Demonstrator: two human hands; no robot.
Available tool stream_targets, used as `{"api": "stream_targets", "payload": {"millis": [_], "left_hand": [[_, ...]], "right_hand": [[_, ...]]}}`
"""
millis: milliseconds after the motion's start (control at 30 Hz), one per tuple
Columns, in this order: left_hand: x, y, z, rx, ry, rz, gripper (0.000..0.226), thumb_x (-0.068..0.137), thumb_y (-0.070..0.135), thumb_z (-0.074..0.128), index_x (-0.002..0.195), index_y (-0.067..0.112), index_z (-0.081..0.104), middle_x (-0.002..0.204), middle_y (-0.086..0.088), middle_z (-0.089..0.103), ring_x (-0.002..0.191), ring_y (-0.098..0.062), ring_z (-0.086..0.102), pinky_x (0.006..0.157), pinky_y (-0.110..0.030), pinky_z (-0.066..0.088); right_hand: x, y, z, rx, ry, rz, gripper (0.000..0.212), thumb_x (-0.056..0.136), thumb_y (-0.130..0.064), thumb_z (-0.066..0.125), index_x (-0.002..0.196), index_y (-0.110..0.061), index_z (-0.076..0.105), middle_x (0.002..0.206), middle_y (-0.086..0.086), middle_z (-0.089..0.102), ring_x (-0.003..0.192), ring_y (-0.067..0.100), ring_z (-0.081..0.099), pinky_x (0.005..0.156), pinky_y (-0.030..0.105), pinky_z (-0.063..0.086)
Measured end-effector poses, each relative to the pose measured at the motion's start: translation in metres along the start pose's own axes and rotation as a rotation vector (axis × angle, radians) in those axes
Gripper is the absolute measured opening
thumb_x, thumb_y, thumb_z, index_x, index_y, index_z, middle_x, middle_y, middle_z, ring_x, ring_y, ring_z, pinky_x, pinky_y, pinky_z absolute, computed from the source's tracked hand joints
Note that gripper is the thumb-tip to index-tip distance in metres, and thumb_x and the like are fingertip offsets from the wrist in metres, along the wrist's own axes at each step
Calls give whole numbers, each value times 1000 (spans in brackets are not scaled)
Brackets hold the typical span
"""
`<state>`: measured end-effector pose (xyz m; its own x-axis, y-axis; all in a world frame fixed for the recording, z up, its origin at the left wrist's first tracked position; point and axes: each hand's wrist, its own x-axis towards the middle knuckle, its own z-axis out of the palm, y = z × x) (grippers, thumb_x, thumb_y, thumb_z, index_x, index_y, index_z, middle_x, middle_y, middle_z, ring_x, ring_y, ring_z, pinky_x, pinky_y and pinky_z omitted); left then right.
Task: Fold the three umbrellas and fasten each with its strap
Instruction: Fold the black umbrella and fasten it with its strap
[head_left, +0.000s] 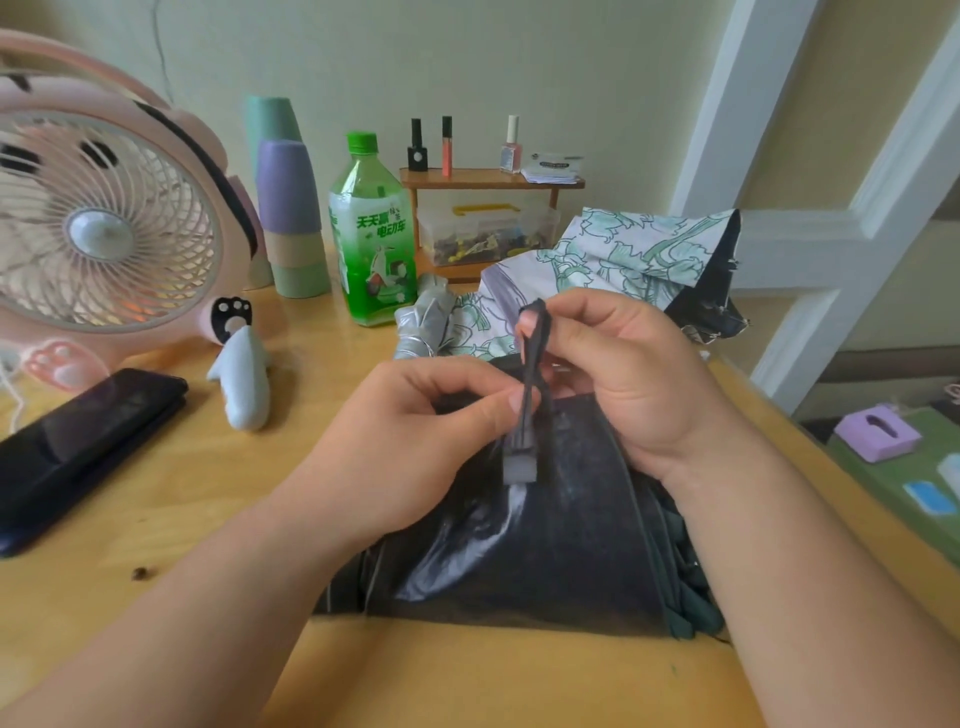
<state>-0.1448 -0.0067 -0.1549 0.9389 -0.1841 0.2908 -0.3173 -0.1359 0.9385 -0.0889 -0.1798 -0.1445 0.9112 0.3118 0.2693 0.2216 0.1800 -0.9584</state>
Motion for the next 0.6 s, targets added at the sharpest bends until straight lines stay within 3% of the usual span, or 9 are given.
{"api": "stream_targets", "payload": {"millis": [133,267,367,433,500,600], "left_hand": [[-2,0,0,-40,45,-58,14,82,23,75,82,10,79,75,-7,75,70,-10,62,71,-21,50],[-2,-4,0,-38,7,-94,4,86,12,79,82,11,78,75,-6,73,70,-16,59,73,-30,47],[-1,-8,-1,-30,-17,-99,6,80,21,76,79,15,76,76,-4,70,72,-20,57,75,-36,44],[-1,-9,0,-55,-23,-108,8,79,22,72,79,14,74,76,-8,68,73,-23,55,75,-39,42],[-1,-9,0,-86,-30,-118,7,78,23,72,78,16,73,75,-9,64,72,-24,51,73,-39,39],[-2,-10,-1,-92,-44,-130,10,76,25,75,81,16,73,73,-3,63,70,-21,50,69,-33,39]], "right_hand": [[-1,2,-1,-24,77,7,5,84,-14,73,81,-9,73,69,10,65,64,22,55,61,30,47],[-1,3,0,-11,86,22,7,92,-2,67,86,-4,70,62,6,63,55,18,52,54,27,47],[0,4,0,-21,93,8,7,82,-8,76,85,-8,70,64,9,63,54,16,52,56,31,42],[1,4,0,-7,130,-28,8,77,-8,71,82,-11,65,69,14,65,55,15,51,48,25,35],[2,3,-1,47,192,-61,15,82,3,68,82,-11,62,72,19,64,55,15,50,42,22,29],[4,2,-4,96,283,-82,17,94,10,60,95,-7,62,69,11,67,55,13,49,42,20,30]]}}
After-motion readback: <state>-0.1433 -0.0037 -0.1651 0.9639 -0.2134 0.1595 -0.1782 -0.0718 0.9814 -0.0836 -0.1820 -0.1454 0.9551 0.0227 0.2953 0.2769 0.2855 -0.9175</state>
